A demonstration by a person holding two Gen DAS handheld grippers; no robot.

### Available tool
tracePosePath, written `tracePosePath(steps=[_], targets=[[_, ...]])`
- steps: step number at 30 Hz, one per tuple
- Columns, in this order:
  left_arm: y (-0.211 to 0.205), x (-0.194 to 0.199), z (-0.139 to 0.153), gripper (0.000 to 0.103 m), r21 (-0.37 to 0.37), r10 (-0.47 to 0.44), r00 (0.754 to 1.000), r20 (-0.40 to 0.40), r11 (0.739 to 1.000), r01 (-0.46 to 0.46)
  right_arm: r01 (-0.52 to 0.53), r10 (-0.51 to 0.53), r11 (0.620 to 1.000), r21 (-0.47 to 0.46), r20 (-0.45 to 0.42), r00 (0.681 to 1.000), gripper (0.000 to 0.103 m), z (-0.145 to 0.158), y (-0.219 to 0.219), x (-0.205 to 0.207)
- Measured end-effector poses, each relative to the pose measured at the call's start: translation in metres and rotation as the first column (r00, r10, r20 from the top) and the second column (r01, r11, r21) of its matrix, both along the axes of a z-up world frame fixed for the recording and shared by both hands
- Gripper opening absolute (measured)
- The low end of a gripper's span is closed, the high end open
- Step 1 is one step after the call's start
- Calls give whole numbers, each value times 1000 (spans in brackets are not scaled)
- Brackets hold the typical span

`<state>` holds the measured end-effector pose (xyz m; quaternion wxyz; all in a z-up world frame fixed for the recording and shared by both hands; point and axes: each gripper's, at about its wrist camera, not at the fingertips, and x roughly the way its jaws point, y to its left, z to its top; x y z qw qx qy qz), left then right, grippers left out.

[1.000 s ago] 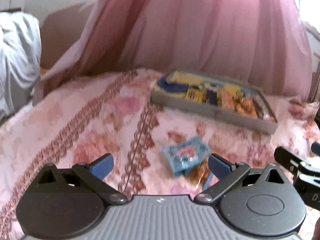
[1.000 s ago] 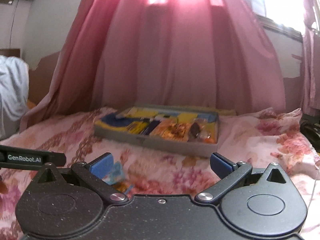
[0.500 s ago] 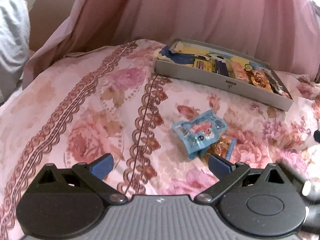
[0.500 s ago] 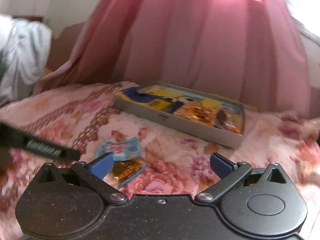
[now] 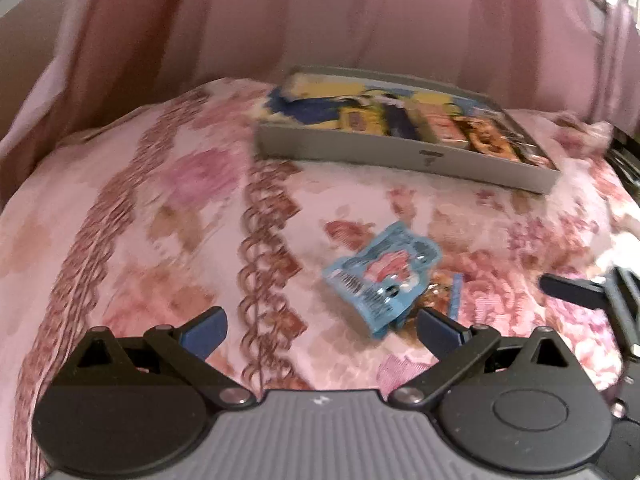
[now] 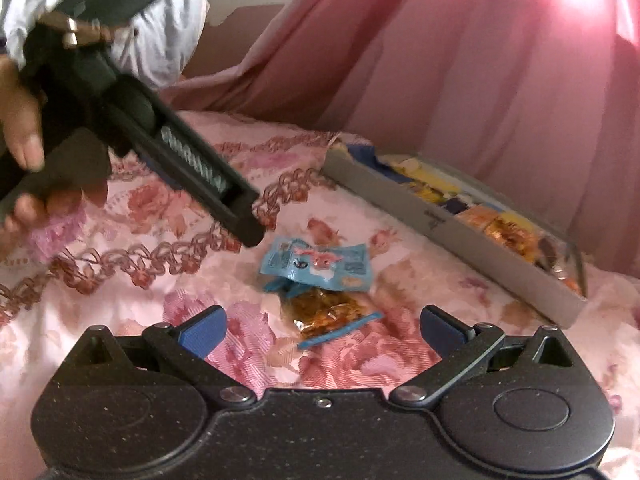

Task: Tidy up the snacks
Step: 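Withdraw both open tools from the tray toward the blue and brown packets, then grasp the blue candy packet with the left gripper while the right grasps the brown packet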

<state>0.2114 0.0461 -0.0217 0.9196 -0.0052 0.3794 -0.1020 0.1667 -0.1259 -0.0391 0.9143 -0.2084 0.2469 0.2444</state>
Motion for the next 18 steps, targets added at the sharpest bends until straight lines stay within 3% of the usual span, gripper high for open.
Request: tracePosePath(steps=[7,13,18], targets=[[-14,39,-13,102,-6,-171,985,-14,985,171,9,-9,1000,14,-25,1000,102,-16,-10,26],[-34,66,-23,102,-18,-318,948,-36,948,317,-10,14,997,73,-60,998,102,-22,-20,50],[-47,83,-31,102,23,-368,927,-79,929,370,-6,19,989,145,-90,996,102,-19,-29,64]])
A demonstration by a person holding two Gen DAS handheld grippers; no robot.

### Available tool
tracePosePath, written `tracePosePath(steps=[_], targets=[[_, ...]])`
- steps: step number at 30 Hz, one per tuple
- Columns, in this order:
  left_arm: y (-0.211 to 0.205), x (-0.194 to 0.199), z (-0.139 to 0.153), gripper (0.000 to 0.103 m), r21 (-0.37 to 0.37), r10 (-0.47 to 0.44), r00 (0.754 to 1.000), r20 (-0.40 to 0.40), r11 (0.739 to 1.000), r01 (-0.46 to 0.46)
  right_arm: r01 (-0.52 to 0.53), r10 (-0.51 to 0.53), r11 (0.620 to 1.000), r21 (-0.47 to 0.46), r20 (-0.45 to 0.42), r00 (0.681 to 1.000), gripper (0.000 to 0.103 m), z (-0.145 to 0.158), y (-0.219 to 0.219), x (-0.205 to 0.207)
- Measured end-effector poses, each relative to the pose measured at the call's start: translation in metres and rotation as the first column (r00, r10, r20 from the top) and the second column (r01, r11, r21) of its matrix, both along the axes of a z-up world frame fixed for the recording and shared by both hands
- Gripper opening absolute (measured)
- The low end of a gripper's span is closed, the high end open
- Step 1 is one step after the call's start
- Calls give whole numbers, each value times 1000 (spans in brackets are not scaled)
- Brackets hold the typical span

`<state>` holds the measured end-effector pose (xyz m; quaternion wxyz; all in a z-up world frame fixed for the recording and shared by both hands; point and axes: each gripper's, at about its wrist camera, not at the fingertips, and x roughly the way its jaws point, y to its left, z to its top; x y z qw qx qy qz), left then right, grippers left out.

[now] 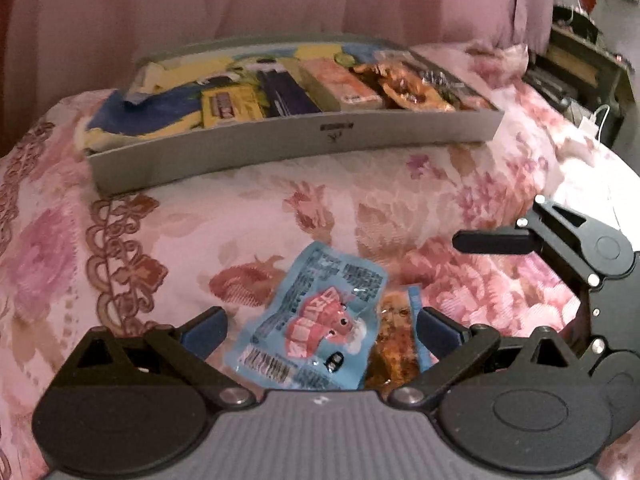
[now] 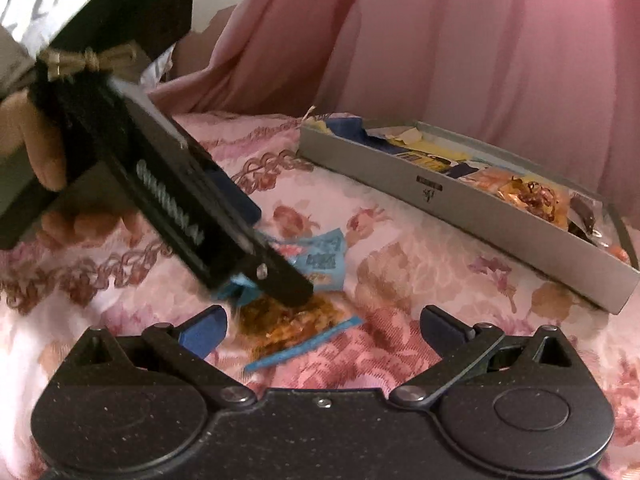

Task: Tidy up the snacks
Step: 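Grasp the blue candy packet with the left gripper while the right grasps the brown packet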

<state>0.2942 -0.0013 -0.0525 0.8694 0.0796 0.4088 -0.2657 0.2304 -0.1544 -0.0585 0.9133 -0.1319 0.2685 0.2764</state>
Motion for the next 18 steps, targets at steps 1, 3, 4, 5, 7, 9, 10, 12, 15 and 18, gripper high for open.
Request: tracePosePath(steps=[1,3,4,5,7,9,10,12,15,18], targets=[[-1,3,-2,102,4,-2,1000,-11,1000,2,4,-4,1000,4,-7,1000,102,0,-1,2],[-1,8,-4,102,1,3,1000,-28,1000,-3,12,-11,1000,12,-22,1000,102,-2,-2,4],[0,10,-5,102,-4,6,999,-38,1000,-6,12,-11,1000,14,-25,1000,102,-2,-3,4],[1,11,-6,102,-10,8,999,-47,1000,-9,11,-10,1000,16,-26,1000,102,-1,-3,4],[3,12,-6,102,-26,15,998,-56,1000,-16,7,-7,1000,16,-26,1000,102,-1,-3,4],[6,12,-6,102,-49,27,998,-64,998,-30,5,-5,1000,16,-25,1000,102,-1,-3,3],[7,11,-7,101,-61,36,997,-71,997,-40,5,-5,1000,16,-25,1000,102,-1,-3,3],[10,11,-7,97,-74,51,995,-81,996,-57,7,-7,1000,14,-24,1000,102,-1,-3,3],[13,10,-6,88,-75,72,993,-91,994,-79,7,-6,1000,11,-21,1000,102,-1,-2,4],[16,10,-5,80,-81,107,988,-110,990,-116,4,-3,1000,6,-20,1000,102,-1,-2,3]])
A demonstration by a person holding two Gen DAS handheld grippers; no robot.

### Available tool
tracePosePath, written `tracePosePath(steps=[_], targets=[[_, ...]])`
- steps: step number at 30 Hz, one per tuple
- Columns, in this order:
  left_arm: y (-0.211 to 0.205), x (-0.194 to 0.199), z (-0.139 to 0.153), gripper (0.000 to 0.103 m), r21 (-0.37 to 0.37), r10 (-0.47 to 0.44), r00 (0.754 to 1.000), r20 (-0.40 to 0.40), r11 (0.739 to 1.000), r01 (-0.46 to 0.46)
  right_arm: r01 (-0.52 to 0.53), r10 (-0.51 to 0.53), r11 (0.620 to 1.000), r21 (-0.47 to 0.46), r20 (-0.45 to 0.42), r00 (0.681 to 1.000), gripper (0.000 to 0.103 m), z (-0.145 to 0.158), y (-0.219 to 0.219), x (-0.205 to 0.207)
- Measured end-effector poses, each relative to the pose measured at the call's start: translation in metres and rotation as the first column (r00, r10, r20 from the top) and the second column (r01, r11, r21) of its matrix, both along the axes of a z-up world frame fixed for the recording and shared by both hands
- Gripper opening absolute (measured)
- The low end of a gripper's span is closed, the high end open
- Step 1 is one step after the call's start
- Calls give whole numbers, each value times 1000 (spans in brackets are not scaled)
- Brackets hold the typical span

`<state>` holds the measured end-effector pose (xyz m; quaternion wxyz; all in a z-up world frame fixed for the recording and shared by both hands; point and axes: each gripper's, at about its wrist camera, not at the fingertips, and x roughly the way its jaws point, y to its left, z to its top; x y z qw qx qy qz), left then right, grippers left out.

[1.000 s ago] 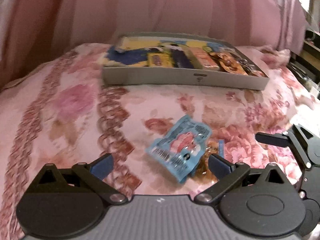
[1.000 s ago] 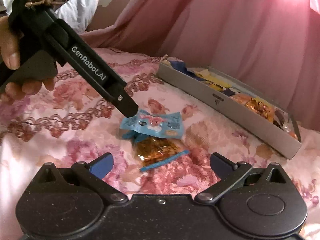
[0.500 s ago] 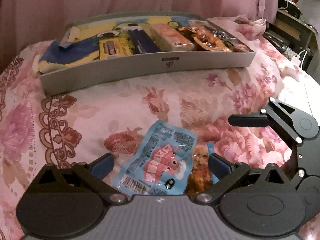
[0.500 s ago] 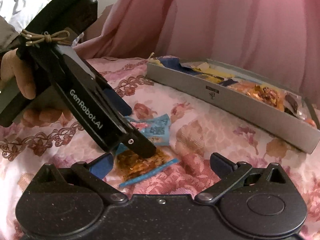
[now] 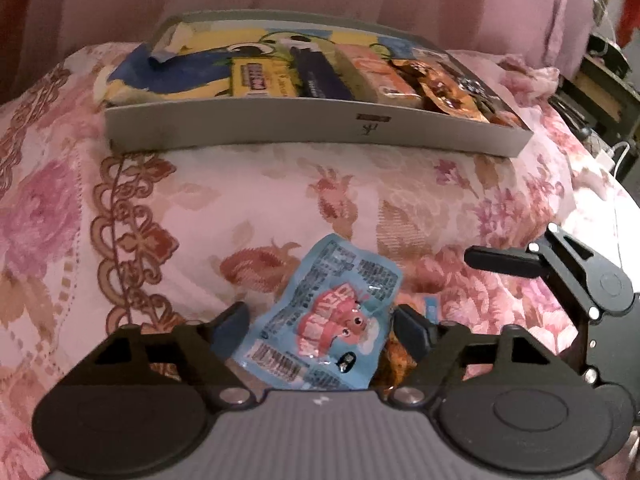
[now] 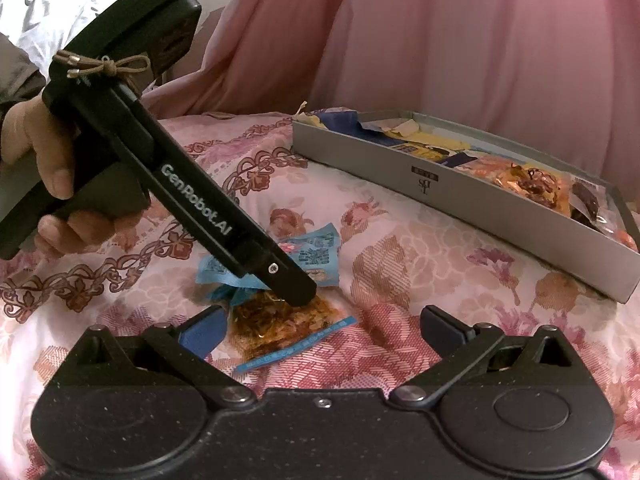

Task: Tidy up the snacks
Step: 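Grasp the blue candy packet with the left gripper while the right grasps the brown packet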

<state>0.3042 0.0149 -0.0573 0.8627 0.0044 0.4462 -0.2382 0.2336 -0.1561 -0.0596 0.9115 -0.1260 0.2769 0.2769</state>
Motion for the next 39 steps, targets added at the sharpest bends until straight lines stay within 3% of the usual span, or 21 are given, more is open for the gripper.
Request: tracePosePath(steps=[8,9,18,25,30,36,39], targets=[[15,-4,0,70,-88,114,990,-87,989,-121,-8,8,1000,-11,2,1000,102,0,1,0],[17,-6,-1,65,-88,129,987,-93,987,-137,-7,7,1000,-10,1,1000,102,-1,1,0],[40,-22,-4,64,-124,235,965,-118,961,-249,-58,58,998,-10,-23,998,100,-2,11,3],[47,-33,-4,65,-93,232,966,-111,966,-242,-124,121,988,-90,-36,992,93,-12,36,5],[47,-38,-4,67,-87,213,972,-103,971,-222,-119,115,992,-46,-76,990,87,-16,37,14],[47,-41,-2,79,-95,169,980,-110,979,-179,-114,111,993,-36,-87,990,77,-15,32,13],[45,-43,-3,79,-80,156,983,-99,983,-164,-115,110,992,-48,-91,990,73,-13,32,12]])
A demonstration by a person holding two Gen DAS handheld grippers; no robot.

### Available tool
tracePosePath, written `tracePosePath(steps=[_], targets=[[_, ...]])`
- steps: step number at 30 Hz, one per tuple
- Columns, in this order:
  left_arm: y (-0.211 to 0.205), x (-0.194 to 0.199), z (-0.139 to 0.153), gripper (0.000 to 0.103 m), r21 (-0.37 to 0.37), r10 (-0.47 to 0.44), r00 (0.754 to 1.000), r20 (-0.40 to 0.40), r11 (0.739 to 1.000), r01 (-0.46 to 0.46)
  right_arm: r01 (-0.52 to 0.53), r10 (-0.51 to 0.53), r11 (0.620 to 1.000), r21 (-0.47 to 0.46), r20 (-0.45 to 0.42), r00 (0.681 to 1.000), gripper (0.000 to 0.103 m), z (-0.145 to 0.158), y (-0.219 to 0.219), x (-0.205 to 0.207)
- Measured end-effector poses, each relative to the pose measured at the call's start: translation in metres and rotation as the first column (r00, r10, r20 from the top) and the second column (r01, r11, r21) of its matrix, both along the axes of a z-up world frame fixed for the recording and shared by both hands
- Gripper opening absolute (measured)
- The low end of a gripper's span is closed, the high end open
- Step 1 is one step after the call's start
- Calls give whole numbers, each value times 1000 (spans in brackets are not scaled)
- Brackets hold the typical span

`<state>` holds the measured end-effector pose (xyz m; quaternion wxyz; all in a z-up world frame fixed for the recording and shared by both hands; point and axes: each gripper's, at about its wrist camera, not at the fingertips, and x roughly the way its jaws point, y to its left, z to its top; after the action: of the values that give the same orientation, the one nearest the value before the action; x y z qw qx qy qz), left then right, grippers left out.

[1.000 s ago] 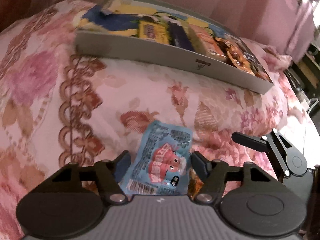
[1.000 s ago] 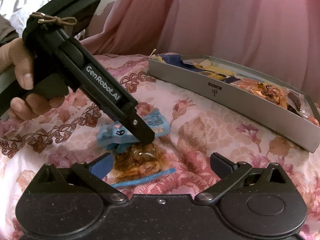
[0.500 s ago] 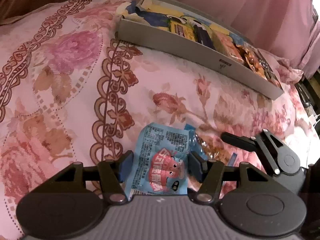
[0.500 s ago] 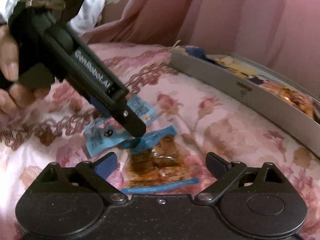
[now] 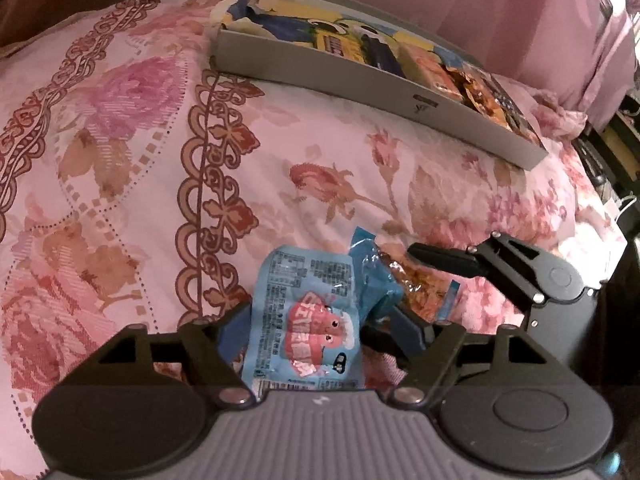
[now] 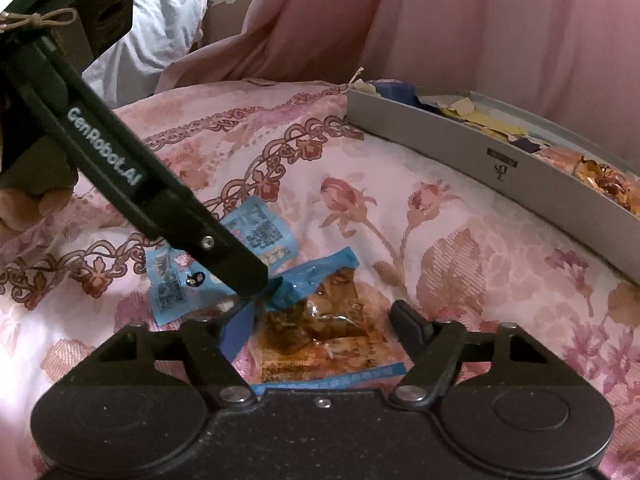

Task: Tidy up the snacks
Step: 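Grasp the blue candy packet with the left gripper while the right grasps the brown packet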

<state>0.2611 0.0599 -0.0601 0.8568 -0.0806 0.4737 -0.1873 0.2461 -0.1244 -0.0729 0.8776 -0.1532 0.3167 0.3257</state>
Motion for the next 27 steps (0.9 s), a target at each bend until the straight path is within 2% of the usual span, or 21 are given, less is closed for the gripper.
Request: tracePosePath(steps=[6,12,18,24,27], targets=[[-6,-6,0,79,41,-14,1000,21,999,13,22,-22,999,-25,-10,1000,67,3,-2,-8],[-10,-12,0,79,68,-26,999,34,997,24,85,-86,995,-44,-31,996,64,8,-12,-22],[-22,-23,-3,79,134,-28,997,72,991,18,137,-139,990,-47,-39,990,63,11,-20,-38],[-38,-36,-8,67,280,-37,990,134,960,-2,164,-165,986,-33,-28,986,61,10,-21,-46],[-37,-38,-8,66,274,-24,990,136,962,-15,165,-166,986,-34,-30,986,60,9,-19,-47]])
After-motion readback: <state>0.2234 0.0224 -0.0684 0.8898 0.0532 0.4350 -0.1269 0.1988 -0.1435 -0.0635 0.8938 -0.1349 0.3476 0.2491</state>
